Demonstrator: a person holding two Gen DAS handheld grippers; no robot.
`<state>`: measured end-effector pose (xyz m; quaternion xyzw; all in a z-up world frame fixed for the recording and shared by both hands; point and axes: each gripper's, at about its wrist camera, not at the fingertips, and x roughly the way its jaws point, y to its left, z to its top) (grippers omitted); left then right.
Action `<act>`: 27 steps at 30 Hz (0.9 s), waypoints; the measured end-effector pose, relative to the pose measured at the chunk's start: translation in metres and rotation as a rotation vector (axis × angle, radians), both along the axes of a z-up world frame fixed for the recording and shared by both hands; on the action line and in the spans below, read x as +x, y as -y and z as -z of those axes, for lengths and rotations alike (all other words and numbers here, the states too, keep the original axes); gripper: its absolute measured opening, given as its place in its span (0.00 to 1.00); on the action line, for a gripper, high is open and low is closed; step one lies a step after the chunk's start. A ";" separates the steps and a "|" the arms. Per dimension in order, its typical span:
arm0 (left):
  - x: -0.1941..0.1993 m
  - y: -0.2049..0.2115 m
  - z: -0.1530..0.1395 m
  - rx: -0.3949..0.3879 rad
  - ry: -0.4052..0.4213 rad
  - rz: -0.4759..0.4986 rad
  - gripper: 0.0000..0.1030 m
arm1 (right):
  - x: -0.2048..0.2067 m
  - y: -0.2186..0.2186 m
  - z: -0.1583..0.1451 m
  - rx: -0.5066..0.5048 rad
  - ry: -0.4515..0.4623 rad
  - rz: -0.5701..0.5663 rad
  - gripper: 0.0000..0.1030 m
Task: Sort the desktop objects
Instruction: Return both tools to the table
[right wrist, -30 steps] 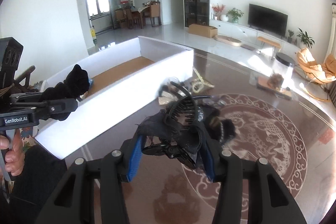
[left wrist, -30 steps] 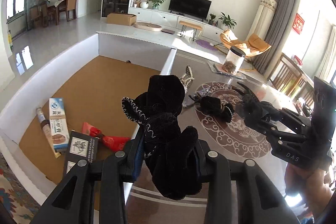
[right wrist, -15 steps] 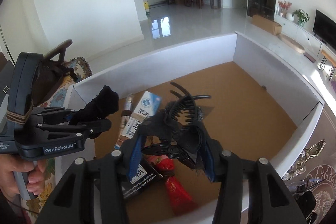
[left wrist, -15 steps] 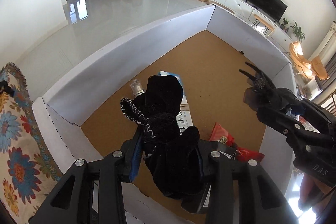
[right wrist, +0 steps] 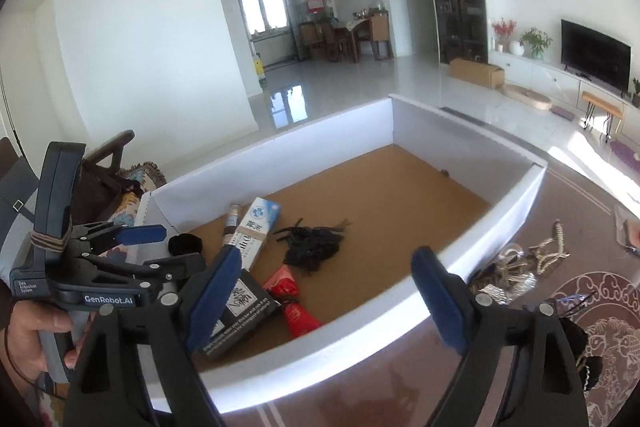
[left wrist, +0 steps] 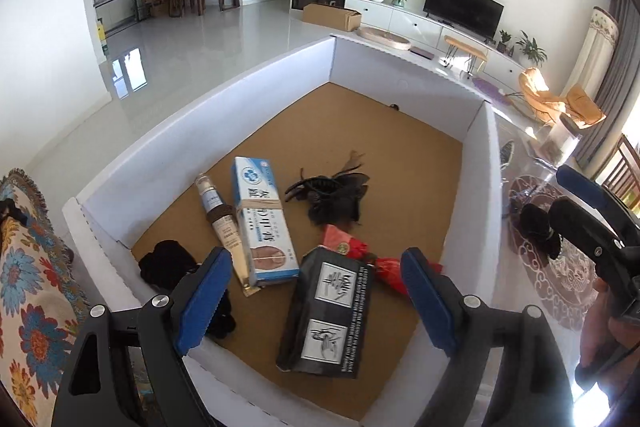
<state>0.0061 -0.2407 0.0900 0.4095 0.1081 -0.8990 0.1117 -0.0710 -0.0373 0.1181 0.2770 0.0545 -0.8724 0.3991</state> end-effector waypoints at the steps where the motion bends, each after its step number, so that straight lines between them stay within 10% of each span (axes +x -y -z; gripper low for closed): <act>1: 0.001 -0.019 -0.006 0.008 -0.022 0.046 0.84 | 0.007 -0.026 0.001 0.001 -0.037 0.046 1.00; 5: -0.001 -0.106 -0.019 0.066 -0.071 0.268 0.86 | 0.018 -0.120 0.034 0.137 -0.039 0.236 1.00; 11: -0.020 -0.239 0.045 0.081 0.101 0.547 1.00 | 0.019 -0.236 0.094 0.224 0.143 0.495 1.00; 27: -0.039 -0.253 0.119 -0.092 0.104 0.437 1.00 | 0.026 -0.259 0.127 0.200 0.251 0.577 1.00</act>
